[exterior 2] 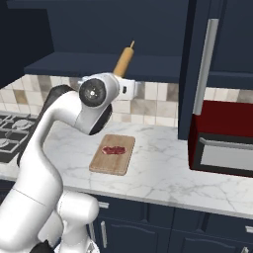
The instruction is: Open the cabinet, retrieve the rolling pin, and place it next to the meat on the cutting board to prepare for tenderizing.
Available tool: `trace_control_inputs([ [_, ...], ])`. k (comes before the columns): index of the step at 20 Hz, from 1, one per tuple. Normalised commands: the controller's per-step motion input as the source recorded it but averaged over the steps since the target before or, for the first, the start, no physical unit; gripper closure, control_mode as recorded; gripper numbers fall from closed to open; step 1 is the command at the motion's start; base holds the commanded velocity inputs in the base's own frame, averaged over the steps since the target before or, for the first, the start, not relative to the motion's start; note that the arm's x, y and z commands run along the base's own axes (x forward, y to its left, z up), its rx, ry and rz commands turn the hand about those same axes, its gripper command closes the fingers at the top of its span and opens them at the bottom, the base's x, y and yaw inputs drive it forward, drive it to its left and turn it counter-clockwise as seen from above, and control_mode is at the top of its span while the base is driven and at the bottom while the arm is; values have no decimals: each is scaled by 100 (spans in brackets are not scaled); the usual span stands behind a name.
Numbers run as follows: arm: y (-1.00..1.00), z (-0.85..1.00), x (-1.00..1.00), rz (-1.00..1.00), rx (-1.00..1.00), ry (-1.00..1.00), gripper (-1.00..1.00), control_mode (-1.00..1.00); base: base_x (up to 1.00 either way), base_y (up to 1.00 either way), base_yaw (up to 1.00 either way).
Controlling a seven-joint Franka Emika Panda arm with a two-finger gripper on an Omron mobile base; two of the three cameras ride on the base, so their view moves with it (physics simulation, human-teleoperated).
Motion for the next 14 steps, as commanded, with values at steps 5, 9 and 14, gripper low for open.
trace_control_inputs([
  [5, 39, -30, -53, 12, -11, 1, 100, -100, 0, 0, 0],
  [9, 45, -37, -41, 13, -14, 6, 100, -100, 0, 0, 0],
  [14, 31, -36, -18, 14, -15, 13, 100, -100, 0, 0, 0],
])
